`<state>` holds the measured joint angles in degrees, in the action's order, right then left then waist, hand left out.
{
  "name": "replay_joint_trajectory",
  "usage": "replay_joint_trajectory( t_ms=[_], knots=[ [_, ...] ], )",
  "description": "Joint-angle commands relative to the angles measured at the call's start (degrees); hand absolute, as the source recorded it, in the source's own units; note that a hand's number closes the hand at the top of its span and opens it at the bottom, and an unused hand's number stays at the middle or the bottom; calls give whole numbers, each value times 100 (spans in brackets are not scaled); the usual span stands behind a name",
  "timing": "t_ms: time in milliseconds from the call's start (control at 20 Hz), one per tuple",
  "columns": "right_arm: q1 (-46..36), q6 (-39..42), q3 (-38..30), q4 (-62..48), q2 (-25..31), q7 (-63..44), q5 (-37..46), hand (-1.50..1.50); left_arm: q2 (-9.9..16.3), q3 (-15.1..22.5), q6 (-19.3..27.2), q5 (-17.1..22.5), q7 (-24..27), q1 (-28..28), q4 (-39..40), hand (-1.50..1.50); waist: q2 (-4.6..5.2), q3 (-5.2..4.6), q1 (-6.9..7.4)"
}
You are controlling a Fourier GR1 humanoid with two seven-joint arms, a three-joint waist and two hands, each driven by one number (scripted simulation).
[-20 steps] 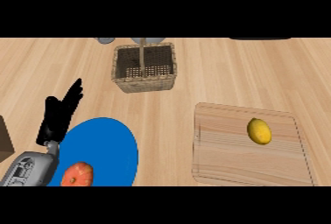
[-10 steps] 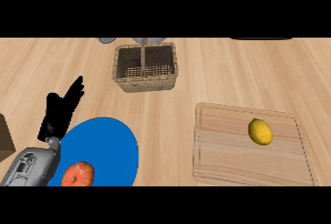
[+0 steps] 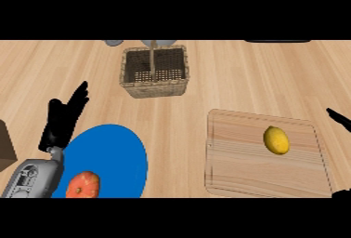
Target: Pick the lemon from the cutting board and place it in the basket
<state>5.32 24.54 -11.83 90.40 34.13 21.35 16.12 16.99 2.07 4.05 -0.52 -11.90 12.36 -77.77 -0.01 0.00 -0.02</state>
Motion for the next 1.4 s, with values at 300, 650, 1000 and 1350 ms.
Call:
replay_joint_trajectory(
  t_ms=[300, 650, 1000, 1350],
  knots=[
    [-731, -509, 129, -1371, -509, 802, 953, -150, -79, -352, -357, -61, -180, 205, 35, 0, 4, 1, 3],
    [-1199, -776, 614, -1423, -1167, 324, 1437, -150, -310, -255, -234, -361, -389, -15, -476, 0, 0, 1, 23],
    [-923, -432, 489, -727, -1335, -171, 1367, -150, -269, -635, -524, -396, 13, 221, 91, 0, -1, -2, -13],
    [-1128, -232, 352, -1224, -1159, 74, 1450, -150, -263, -826, -570, -481, -61, 588, 454, 0, 3, -1, -25]
  ],
)
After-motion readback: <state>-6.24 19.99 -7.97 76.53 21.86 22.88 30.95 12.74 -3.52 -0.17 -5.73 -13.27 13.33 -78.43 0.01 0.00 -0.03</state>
